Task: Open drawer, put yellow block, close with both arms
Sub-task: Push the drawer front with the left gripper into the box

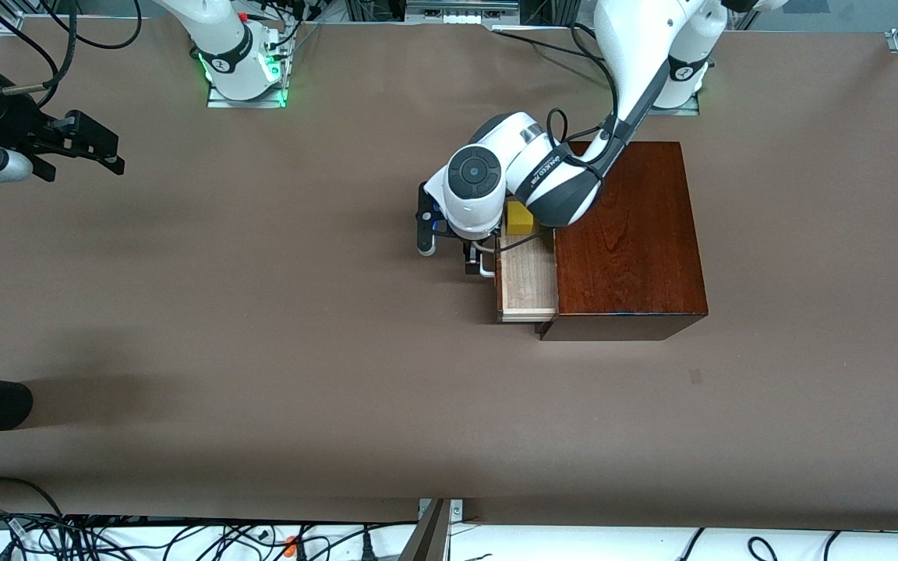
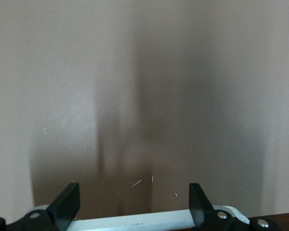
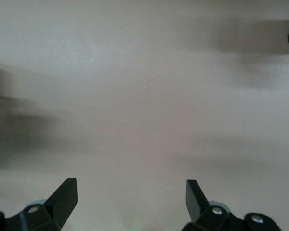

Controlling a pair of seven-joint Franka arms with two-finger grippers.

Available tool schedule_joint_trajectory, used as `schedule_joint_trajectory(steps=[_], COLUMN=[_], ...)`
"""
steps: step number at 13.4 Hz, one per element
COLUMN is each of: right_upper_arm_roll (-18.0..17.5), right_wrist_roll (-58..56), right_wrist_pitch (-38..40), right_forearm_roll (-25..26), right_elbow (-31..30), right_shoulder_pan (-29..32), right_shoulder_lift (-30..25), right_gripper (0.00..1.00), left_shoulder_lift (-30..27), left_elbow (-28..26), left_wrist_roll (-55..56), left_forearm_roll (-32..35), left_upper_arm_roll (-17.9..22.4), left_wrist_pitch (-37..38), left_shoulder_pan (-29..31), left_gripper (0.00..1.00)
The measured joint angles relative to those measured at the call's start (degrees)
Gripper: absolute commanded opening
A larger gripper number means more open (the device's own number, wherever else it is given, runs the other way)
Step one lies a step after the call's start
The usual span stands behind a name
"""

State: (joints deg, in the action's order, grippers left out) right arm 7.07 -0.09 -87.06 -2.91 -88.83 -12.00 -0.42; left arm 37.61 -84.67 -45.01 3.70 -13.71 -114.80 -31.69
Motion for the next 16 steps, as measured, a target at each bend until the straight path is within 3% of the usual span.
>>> schedule_joint_trajectory(steps=[8, 16], right_upper_arm_roll=[0.0, 0.0], right_wrist_roll=[0.0, 0.0], right_wrist_pitch=[0.3, 0.3], right_forearm_roll=[0.0, 0.0], right_elbow=[0.0, 0.0], right_shoulder_pan=[0.0, 0.0], right_shoulder_lift=[0.0, 0.0], right_gripper=[1.0, 1.0], left_shoulder_lift=[-0.3, -0.5], left_elbow=[0.3, 0.3], left_wrist_roll=[-1.6, -1.7], left_forearm_roll=[1.5, 3.6], left_upper_arm_roll=[0.6, 0.8], left_wrist_pitch=[8.2, 10.3], left_shoulder_pan=[2.6, 4.8], left_gripper=[1.0, 1.0])
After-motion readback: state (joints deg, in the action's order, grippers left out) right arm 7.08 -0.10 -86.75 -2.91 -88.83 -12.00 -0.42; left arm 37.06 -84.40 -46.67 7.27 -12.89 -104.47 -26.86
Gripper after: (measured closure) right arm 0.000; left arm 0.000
